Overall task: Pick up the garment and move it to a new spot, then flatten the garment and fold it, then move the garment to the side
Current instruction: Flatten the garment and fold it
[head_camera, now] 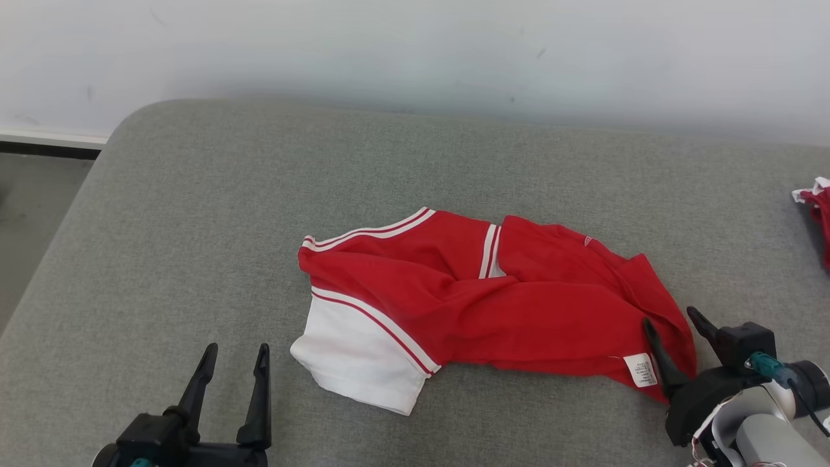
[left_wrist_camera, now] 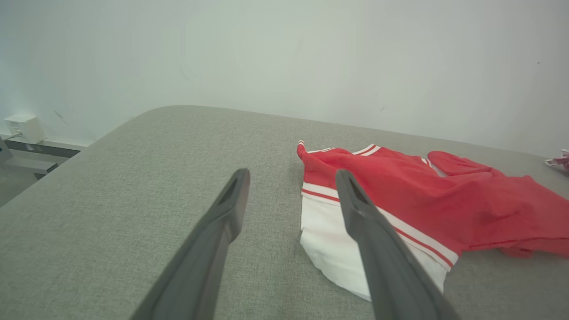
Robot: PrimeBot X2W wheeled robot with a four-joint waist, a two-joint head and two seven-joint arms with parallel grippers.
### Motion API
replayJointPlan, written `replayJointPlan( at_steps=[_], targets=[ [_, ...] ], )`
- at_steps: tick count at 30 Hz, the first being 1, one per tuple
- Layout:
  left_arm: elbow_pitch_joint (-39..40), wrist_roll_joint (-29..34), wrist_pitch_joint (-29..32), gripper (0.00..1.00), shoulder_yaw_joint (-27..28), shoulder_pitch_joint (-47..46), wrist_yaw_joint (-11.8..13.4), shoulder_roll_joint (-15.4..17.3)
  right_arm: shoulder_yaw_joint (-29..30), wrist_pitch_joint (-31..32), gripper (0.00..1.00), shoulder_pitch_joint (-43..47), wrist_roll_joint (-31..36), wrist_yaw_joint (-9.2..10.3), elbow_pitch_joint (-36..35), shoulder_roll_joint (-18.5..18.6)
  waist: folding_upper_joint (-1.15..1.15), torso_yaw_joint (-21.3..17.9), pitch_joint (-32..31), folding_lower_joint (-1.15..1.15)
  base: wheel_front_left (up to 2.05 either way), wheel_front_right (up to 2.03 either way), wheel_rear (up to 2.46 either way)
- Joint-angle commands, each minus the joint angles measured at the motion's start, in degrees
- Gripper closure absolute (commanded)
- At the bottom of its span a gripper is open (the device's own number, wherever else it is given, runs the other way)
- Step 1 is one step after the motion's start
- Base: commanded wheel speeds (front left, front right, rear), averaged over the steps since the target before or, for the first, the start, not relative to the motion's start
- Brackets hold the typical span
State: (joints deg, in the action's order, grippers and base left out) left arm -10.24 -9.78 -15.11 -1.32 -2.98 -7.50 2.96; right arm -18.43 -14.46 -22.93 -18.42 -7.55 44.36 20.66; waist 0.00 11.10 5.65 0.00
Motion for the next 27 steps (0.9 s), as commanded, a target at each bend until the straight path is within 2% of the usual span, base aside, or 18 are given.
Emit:
replayJointPlan(
  at_steps=[1, 2, 3, 4, 8, 13, 20, 27],
  targets=[
    [0.18, -0.25, -0.02, 0.0, -0.02, -0.19, 0.1, -0.05, -0.09, -0.16, 0.02, -0.14, -0.69, 0.15, 0.85, 0.3, 0.0, 0.24, 0.17, 0.0, 0.0, 0.0, 0.0],
    [0.24, -0.25, -0.02, 0.0, 0.01, -0.1, 0.1, -0.06, -0.25, -0.22, 0.07, -0.04, -1.12, 0.15, 1.54, 0.25, 0.0, 0.24, 0.19, 0.0, 0.0, 0.0, 0.0],
    [0.29, -0.24, -0.02, 0.0, 0.1, 0.05, 0.1, -0.07, -0.61, -0.25, 0.8, -0.02, -1.4, 0.15, 1.76, 0.16, 0.0, 0.17, 0.21, 0.0, 0.0, 0.0, 0.0],
    [0.31, -0.24, -0.02, 0.0, 0.3, 0.27, 0.1, -0.07, -0.99, -0.39, 1.0, -0.04, -1.54, 0.15, 1.75, 0.05, 0.0, -0.03, 0.14, 0.0, 0.0, 0.0, 0.0],
    [-0.11, -0.02, -0.02, 0.0, 0.27, 1.15, 0.1, -0.08, -1.89, -0.74, 1.0, 0.75, -2.59, 0.15, 0.57, -0.14, 0.0, -1.36, -0.67, 0.0, 0.0, 0.0, 0.0],
    [-0.54, 0.2, -0.02, 0.0, -0.06, 1.75, 0.1, -0.06, -1.64, -0.71, 1.0, 4.25, -4.62, 0.15, -6.45, -0.28, 0.0, -2.82, -1.91, 0.0, 0.0, 0.0, 0.0],
    [-1.06, 0.17, -0.02, 0.0, 0.02, 3.05, 0.1, -0.07, -5.19, -0.74, 1.0, 15.91, -11.71, 0.16, -22.62, 2.6, 0.0, -5.24, -3.75, 0.0, 0.0, 0.0, 0.0],
    [-1.36, 0.25, -0.02, 0.0, 0.49, 4.07, 0.09, 0.1, -10.98, -0.65, 1.0, 24.26, -21.7, 0.16, -31.73, 7.12, 0.0, -7.27, -4.39, 0.0, 0.0, 0.0, 0.0]
  ],
)
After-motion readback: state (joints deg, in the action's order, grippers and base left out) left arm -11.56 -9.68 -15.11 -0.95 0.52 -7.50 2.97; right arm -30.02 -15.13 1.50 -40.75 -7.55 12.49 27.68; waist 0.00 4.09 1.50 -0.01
